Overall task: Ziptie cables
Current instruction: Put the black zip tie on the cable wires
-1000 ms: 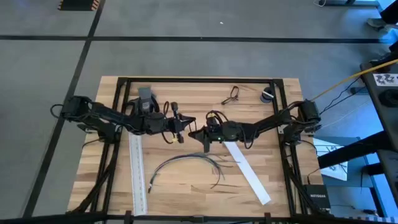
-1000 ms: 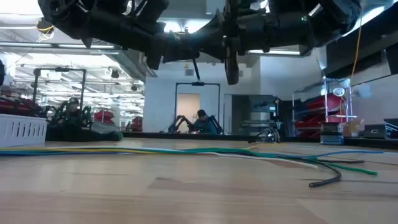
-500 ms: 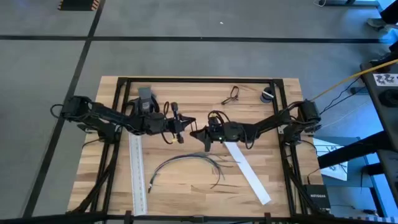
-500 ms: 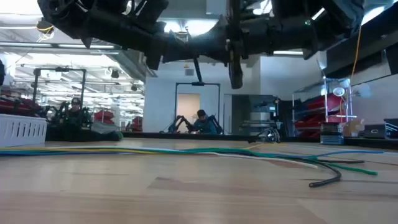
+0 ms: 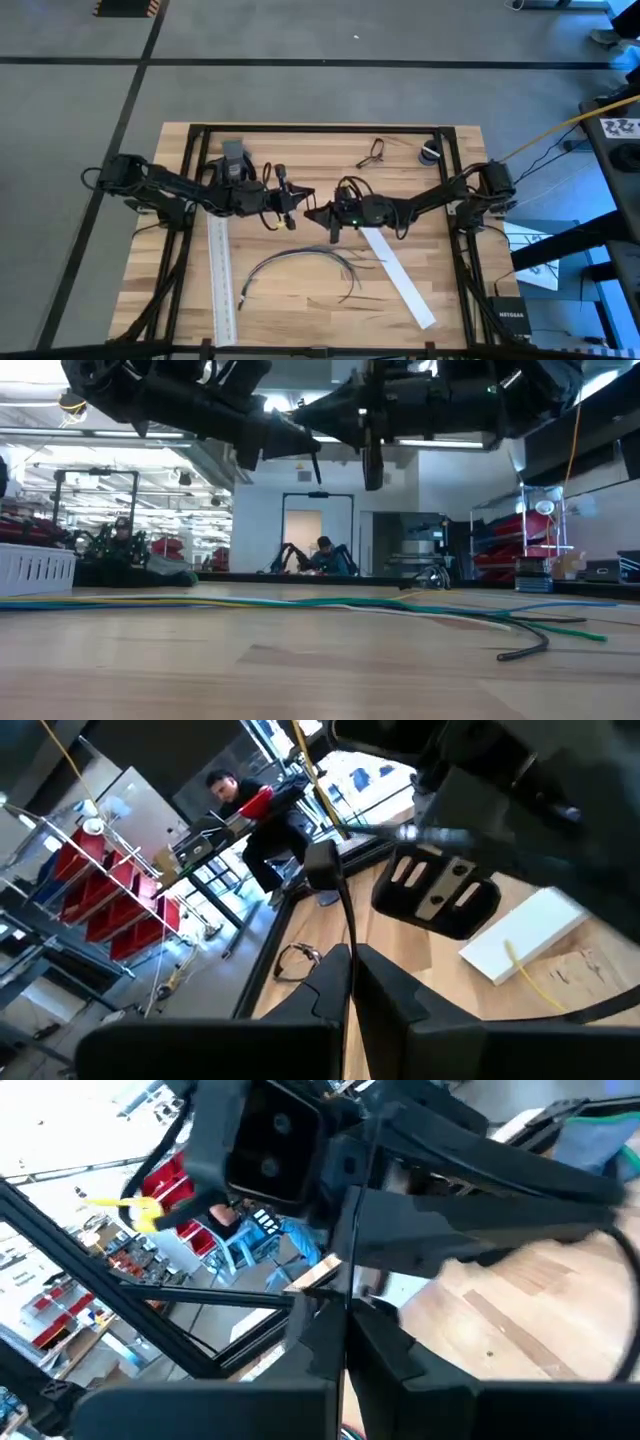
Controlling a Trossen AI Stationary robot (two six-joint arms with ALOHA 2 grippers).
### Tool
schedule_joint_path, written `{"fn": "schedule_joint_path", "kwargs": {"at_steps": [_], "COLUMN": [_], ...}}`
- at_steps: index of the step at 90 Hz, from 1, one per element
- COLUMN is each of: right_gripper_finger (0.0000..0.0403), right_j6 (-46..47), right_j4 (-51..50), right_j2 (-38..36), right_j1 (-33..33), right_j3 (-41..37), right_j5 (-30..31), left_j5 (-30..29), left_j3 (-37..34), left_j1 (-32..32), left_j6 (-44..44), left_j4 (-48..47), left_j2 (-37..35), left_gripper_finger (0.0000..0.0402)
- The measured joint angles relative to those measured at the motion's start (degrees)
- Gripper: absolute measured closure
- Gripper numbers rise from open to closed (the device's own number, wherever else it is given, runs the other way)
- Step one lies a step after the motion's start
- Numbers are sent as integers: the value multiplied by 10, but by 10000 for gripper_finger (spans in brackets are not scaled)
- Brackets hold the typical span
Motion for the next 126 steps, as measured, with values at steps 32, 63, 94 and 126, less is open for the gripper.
{"fn": "schedule_joint_path", "kwargs": {"at_steps": [32,63,94,126], "right_gripper_finger": [403,403,403,403], "right_j6": [-2,-3,1,62], "right_j4": [-11,-17,-11,-9], "right_j2": [0,0,0,0], "right_j1": [0,0,0,0], "right_j3": [3,3,3,3], "right_j5": [7,15,20,26], "left_j5": [0,0,0,-56], "left_j3": [0,0,0,0], "left_j1": [-1,-1,-2,-23], "left_j6": [0,0,4,92], "left_j4": [-3,-3,-7,-18], "left_j2": [0,0,0,0], "left_gripper_finger": [402,402,402,402]}}
